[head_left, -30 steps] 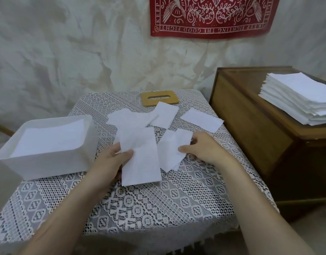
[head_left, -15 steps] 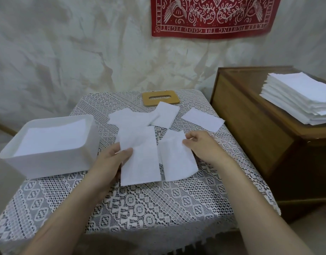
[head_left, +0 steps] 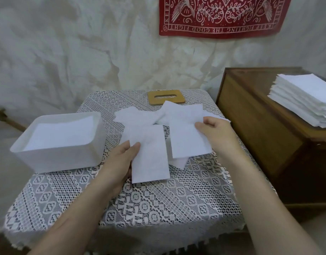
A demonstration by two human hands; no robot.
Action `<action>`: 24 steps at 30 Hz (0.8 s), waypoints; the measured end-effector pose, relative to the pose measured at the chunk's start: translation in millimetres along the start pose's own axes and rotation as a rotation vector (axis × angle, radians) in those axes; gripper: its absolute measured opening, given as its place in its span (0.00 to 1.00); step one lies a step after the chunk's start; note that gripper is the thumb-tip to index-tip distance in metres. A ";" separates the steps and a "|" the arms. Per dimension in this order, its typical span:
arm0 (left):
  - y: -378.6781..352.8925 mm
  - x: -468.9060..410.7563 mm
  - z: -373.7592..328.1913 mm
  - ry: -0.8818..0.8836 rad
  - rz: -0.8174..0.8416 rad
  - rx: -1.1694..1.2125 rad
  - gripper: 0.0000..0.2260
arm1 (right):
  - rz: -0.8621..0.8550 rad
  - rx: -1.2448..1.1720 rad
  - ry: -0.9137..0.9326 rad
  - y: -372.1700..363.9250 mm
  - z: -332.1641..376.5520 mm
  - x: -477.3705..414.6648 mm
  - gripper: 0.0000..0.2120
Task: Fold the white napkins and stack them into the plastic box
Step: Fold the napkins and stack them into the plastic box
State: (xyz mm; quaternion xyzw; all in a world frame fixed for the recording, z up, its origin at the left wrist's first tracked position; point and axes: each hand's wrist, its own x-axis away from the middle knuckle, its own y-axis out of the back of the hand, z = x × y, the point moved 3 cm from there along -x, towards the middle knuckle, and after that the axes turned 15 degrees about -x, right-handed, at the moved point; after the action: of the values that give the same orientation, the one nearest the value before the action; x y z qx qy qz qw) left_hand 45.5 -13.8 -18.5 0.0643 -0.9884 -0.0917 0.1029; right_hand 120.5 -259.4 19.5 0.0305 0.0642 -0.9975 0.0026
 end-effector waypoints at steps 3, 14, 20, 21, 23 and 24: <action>-2.3 -1.5 0.6 0.002 -0.008 0.014 0.11 | 0.065 -0.139 -0.080 -10.3 1.6 6.1 0.05; -9.1 -5.0 3.1 0.033 -0.008 0.159 0.13 | 0.100 0.037 -0.102 -61.3 -23.4 17.4 0.03; -9.8 -2.6 0.9 0.007 0.011 0.169 0.13 | 0.086 -0.052 -0.139 -69.3 -26.1 23.1 0.04; -9.3 -2.4 0.8 0.003 0.012 0.167 0.13 | 0.076 -0.057 -0.142 -70.6 -26.6 23.3 0.04; -8.2 -2.8 1.7 -0.005 0.017 0.168 0.12 | 0.072 -0.053 -0.154 -72.4 -27.8 23.7 0.05; -8.1 -2.1 1.7 -0.009 0.021 0.167 0.11 | 0.071 -0.055 -0.164 -73.0 -28.6 23.9 0.05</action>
State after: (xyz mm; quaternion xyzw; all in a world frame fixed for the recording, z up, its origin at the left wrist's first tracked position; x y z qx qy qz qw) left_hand 48.1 -21.2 -22.1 0.0621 -0.9936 -0.0080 0.0939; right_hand 97.7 -183.4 -0.9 -0.0491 0.0901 -0.9937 0.0440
